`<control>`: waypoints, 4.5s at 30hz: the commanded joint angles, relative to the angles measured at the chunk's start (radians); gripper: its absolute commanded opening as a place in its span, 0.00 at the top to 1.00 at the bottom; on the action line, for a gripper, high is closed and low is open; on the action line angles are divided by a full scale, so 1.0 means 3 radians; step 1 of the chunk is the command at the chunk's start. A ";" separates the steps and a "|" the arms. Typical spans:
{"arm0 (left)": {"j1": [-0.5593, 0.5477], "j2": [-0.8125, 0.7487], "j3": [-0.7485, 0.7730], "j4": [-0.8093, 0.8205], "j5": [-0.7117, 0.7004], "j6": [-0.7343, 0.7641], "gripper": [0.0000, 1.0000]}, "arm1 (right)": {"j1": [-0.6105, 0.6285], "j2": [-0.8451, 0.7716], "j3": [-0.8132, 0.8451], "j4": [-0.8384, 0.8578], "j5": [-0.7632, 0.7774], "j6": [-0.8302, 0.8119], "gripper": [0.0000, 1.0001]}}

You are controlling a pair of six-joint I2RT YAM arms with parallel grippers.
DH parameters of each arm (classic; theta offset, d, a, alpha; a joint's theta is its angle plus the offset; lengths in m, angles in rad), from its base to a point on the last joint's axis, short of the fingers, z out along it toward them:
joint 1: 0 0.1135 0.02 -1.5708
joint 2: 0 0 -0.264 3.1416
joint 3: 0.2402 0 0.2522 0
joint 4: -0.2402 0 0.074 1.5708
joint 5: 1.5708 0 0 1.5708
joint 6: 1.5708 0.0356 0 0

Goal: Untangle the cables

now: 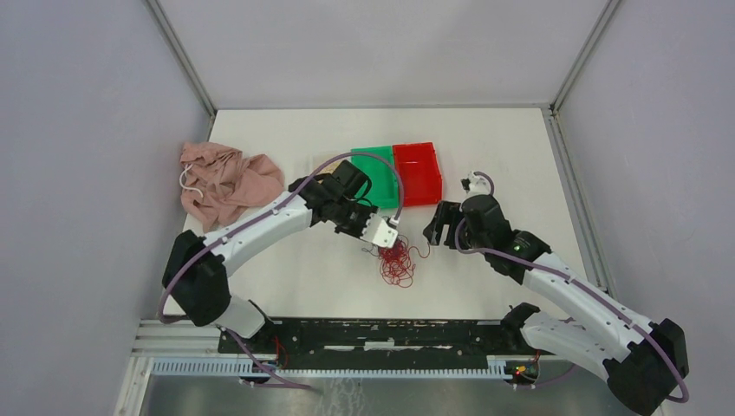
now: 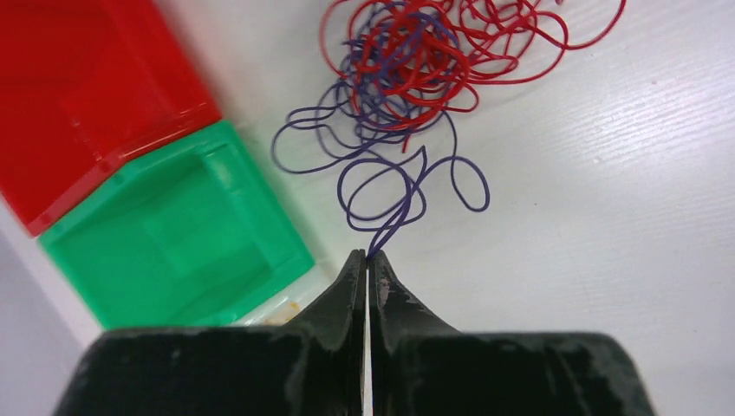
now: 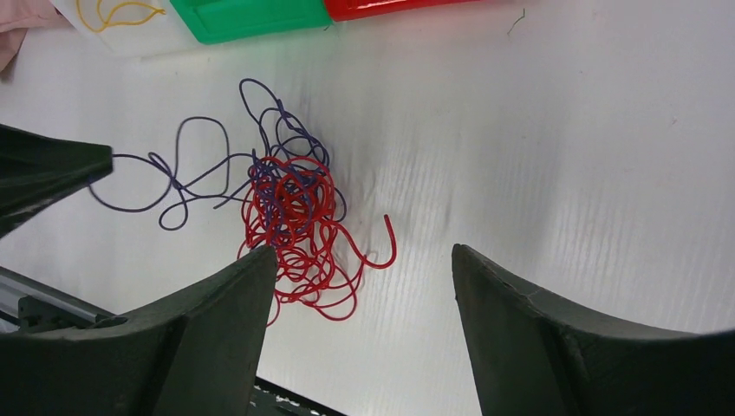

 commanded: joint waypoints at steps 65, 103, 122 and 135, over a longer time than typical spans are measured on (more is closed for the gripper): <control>-0.0969 -0.0644 0.1937 0.0034 -0.1029 -0.1125 0.97 | 0.0029 -0.0172 -0.0121 0.1753 -0.1226 -0.0130 0.09; -0.1014 -0.0679 0.2934 0.1775 -0.0703 -0.0348 0.97 | 0.0827 0.1395 -0.0200 0.2267 0.0601 -0.0140 0.16; -0.1020 -0.0141 0.3703 0.3084 -0.0737 0.1120 0.97 | 0.0884 0.0975 -0.0525 0.2213 0.0737 -0.0021 0.16; -0.1019 -0.0163 0.3321 0.2926 -0.0889 0.1303 0.97 | 0.0882 -0.0224 -0.0148 0.2134 -0.0365 -0.0655 0.07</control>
